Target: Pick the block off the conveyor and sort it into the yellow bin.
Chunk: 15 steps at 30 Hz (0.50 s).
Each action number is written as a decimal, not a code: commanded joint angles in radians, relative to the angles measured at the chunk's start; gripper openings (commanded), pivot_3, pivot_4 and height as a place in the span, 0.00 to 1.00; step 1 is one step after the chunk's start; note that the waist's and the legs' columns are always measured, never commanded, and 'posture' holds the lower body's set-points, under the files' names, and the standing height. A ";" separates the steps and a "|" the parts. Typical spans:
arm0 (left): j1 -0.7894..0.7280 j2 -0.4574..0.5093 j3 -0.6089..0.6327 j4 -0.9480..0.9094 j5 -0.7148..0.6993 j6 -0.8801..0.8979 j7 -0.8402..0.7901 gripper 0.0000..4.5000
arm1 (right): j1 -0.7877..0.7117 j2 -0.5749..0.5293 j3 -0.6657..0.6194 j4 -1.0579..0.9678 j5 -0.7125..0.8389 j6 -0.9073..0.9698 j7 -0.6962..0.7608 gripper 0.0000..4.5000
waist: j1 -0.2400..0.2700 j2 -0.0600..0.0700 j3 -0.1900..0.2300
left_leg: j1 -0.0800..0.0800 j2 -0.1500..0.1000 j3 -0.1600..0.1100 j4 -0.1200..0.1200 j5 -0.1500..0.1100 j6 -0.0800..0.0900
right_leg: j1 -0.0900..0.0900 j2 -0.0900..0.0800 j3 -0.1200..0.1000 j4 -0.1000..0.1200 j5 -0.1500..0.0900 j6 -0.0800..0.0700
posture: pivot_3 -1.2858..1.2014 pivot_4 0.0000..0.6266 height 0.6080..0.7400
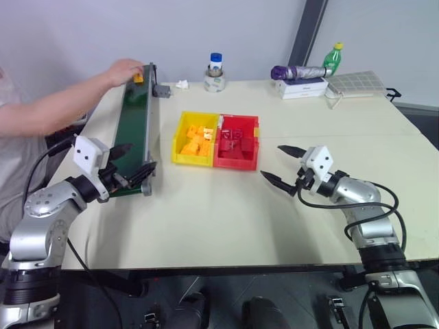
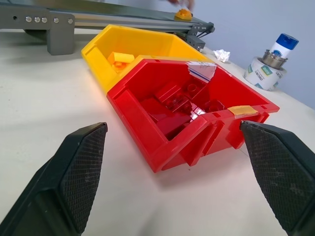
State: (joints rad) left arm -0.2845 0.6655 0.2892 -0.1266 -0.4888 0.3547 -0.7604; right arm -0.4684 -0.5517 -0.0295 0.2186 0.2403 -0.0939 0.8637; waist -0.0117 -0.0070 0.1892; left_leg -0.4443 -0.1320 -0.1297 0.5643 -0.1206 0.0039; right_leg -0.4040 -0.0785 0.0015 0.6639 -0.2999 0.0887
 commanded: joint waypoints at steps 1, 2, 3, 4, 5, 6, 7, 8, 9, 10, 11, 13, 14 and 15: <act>-0.001 0.001 0.015 -0.032 -0.008 -0.027 -0.004 0.99 | -0.014 -0.009 -0.022 -0.034 0.007 -0.008 -0.004 1.00 | 0.000 0.000 0.000 | 0.000 0.000 0.000 0.000 0.000 0.000 | 0.000 0.000 0.000 0.000 0.000 0.000 | 0.52 0.24 1.00; -0.001 0.000 0.017 -0.033 -0.012 -0.026 -0.005 0.99 | -0.014 -0.009 -0.022 -0.035 0.006 -0.008 -0.004 1.00 | 0.000 0.000 0.000 | 0.000 0.000 0.000 0.000 0.000 0.000 | 0.000 0.000 0.000 0.000 0.000 0.000 | 0.52 0.24 1.00; 0.005 0.007 0.011 -0.040 0.003 -0.035 -0.009 0.99 | -0.014 -0.009 -0.022 -0.035 0.006 -0.008 -0.004 1.00 | 0.000 0.000 0.000 | 0.000 0.000 0.000 0.000 0.000 0.000 | 0.000 0.000 0.000 0.000 0.000 0.000 | 0.52 0.24 1.00; 0.011 0.013 0.004 -0.047 0.019 -0.048 -0.010 0.99 | -0.014 -0.009 -0.022 -0.034 0.007 -0.007 -0.004 1.00 | 0.000 0.000 0.000 | 0.000 0.000 0.000 0.000 0.000 0.000 | 0.000 0.000 0.000 0.000 0.000 0.000 | 0.52 0.24 1.00; 0.015 0.016 0.002 -0.052 0.026 -0.045 -0.003 0.99 | -0.015 -0.009 -0.022 -0.034 0.007 -0.007 -0.004 1.00 | -0.001 0.000 0.000 | 0.000 0.000 0.000 0.000 0.000 0.000 | 0.000 0.000 0.000 0.000 0.000 0.000 | 0.52 0.24 1.00; 0.019 0.015 0.002 -0.061 0.028 -0.039 0.006 0.99 | -0.016 -0.010 -0.022 -0.032 0.006 -0.008 -0.003 1.00 | 0.000 0.000 0.000 | 0.000 0.000 0.000 0.000 0.000 0.000 | 0.000 0.000 0.000 0.000 0.000 0.000 | 0.52 0.24 1.00; 0.028 0.009 0.008 -0.074 0.023 -0.038 0.011 0.99 | -0.017 -0.010 -0.022 -0.030 0.007 -0.009 -0.002 1.00 | 0.000 0.000 0.000 | 0.000 0.000 0.000 0.000 0.000 0.000 | 0.000 0.000 0.000 0.000 0.000 0.000 | 0.52 0.24 1.00; 0.035 -0.001 0.019 -0.086 0.009 -0.032 0.017 0.99 | -0.019 -0.010 -0.023 -0.027 0.007 -0.009 -0.002 1.00 | 0.000 0.000 0.000 | 0.000 0.000 0.000 0.000 0.000 0.000 | 0.000 0.000 0.000 0.000 0.000 0.000 | 0.52 0.24 1.00; 0.043 -0.011 0.029 -0.099 -0.004 -0.026 0.026 0.99 | -0.020 -0.010 -0.023 -0.025 0.007 -0.010 -0.002 1.00 | 0.000 0.000 0.000 | 0.000 0.000 0.000 0.000 0.000 0.000 | 0.000 0.000 0.000 0.000 0.000 0.000 | 0.52 0.24 1.00; 0.053 -0.018 0.035 -0.113 -0.012 -0.021 0.035 0.99 | -0.021 -0.011 -0.023 -0.024 0.007 -0.011 -0.001 1.00 | 0.000 0.000 0.000 | 0.000 0.000 0.000 0.000 0.000 0.000 | 0.000 0.000 0.000 0.000 0.000 0.000 | 0.52 0.24 1.00; 0.069 -0.038 0.041 -0.138 -0.015 -0.033 0.053 0.99 | -0.021 -0.010 -0.023 -0.022 0.007 -0.012 -0.001 1.00 | 0.000 0.000 0.000 | 0.000 0.000 0.000 0.000 0.000 0.000 | 0.000 0.000 0.000 0.000 0.000 0.000 | 0.52 0.24 1.00; 0.109 -0.095 0.049 -0.203 -0.006 -0.048 0.125 0.99 | -0.021 -0.008 -0.022 -0.022 0.008 -0.013 0.000 1.00 | 0.000 0.000 0.000 | 0.000 0.000 0.000 0.000 0.000 0.000 | 0.000 0.000 0.000 0.000 0.000 0.000 | 0.52 0.24 1.00; 0.127 -0.121 0.047 -0.231 0.012 -0.059 0.163 0.99 | -0.020 -0.007 -0.022 -0.022 0.008 -0.013 0.000 1.00 | 0.000 0.000 0.000 | 0.000 0.000 0.000 0.000 0.000 0.000 | 0.001 0.000 0.000 0.000 0.000 0.000 | 0.52 0.24 1.00; 0.138 -0.155 0.050 -0.248 0.041 -0.071 0.222 0.99 | -0.019 -0.006 -0.021 -0.022 0.009 -0.013 0.001 1.00 | 0.000 0.000 0.000 | 0.000 0.000 0.000 0.000 0.000 0.000 | 0.002 0.000 0.000 0.000 0.000 0.000 | 0.52 0.24 1.00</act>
State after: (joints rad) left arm -0.1502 0.5298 0.3084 -0.3145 -0.4753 0.3186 -0.6160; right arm -0.4696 -0.5516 -0.0295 0.2195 0.2404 -0.0940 0.8641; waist -0.0115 -0.0071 0.1892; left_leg -0.4442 -0.1320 -0.1294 0.5646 -0.1205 0.0040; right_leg -0.4018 -0.0787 0.0017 0.6639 -0.2998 0.0888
